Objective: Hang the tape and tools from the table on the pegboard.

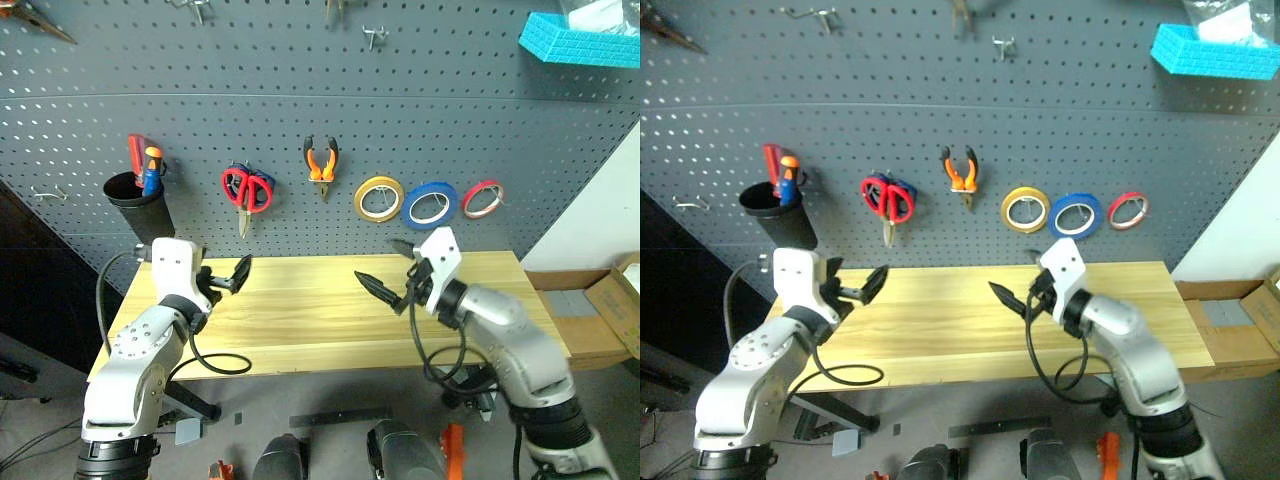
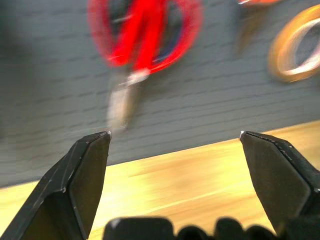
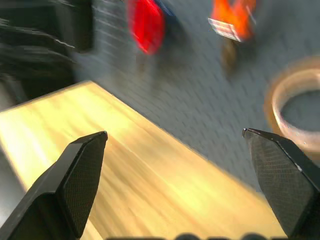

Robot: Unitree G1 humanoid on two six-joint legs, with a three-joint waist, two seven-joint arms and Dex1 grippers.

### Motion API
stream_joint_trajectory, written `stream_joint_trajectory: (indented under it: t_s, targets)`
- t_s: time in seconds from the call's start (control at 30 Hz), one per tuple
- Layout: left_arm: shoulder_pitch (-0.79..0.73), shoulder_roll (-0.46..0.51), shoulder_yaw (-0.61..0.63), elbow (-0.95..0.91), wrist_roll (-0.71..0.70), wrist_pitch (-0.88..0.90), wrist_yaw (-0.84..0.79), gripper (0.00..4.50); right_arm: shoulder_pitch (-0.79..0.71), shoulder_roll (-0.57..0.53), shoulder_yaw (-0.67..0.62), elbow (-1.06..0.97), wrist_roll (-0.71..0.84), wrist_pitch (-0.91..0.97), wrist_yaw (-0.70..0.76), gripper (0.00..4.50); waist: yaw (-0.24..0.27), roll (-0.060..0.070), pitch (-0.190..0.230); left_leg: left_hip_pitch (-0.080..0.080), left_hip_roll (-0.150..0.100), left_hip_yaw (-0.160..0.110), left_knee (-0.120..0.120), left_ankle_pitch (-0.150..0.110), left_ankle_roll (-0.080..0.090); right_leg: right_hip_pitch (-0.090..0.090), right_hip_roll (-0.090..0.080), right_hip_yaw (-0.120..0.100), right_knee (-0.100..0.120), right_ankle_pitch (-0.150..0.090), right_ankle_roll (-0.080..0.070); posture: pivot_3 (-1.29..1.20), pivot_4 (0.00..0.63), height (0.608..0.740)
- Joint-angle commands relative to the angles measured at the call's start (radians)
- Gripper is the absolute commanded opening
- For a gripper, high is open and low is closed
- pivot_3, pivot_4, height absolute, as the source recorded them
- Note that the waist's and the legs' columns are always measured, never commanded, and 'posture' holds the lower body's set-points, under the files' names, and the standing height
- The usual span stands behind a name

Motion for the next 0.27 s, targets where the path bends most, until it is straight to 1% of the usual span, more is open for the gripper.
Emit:
stream_joint_trajectory:
  t_s: [0.03, 0.2, 0.27]
  targets:
    - [-0.01, -0.041, 0.021, 0.042, 0.037, -0.069, 0.03, 4.43, 0.018, 0.046, -0.05, 0.115, -0.056, -0.161, -0.085, 4.5, 0.002, 0.0, -0.007, 0.0, 0.0, 0.001, 0.0, 0.0, 0.0, 0.0, 0.0, 0.0, 0.0, 0.0, -0.001, -0.06, 0.045, 0.74]
    - [-0.033, -0.069, 0.039, 0.117, 0.077, -0.093, 0.066, 4.43, 0.024, 0.101, -0.097, 0.309, -0.089, -0.268, -0.164, 4.5, 0.001, 0.0, -0.03, 0.001, 0.004, 0.003, -0.001, 0.0, 0.0, 0.001, 0.003, 0.0, 0.0, 0.003, 0.002, -0.05, 0.029, 0.74]
    - [-0.026, -0.05, 0.009, 0.147, 0.144, -0.138, 0.071, 4.43, 0.025, 0.108, -0.14, 0.4, -0.091, -0.313, -0.196, 4.5, 0.001, 0.001, -0.032, 0.001, 0.004, 0.003, -0.001, 0.0, 0.0, 0.0, 0.004, 0.0, 0.0, 0.003, 0.002, -0.05, 0.017, 0.74]
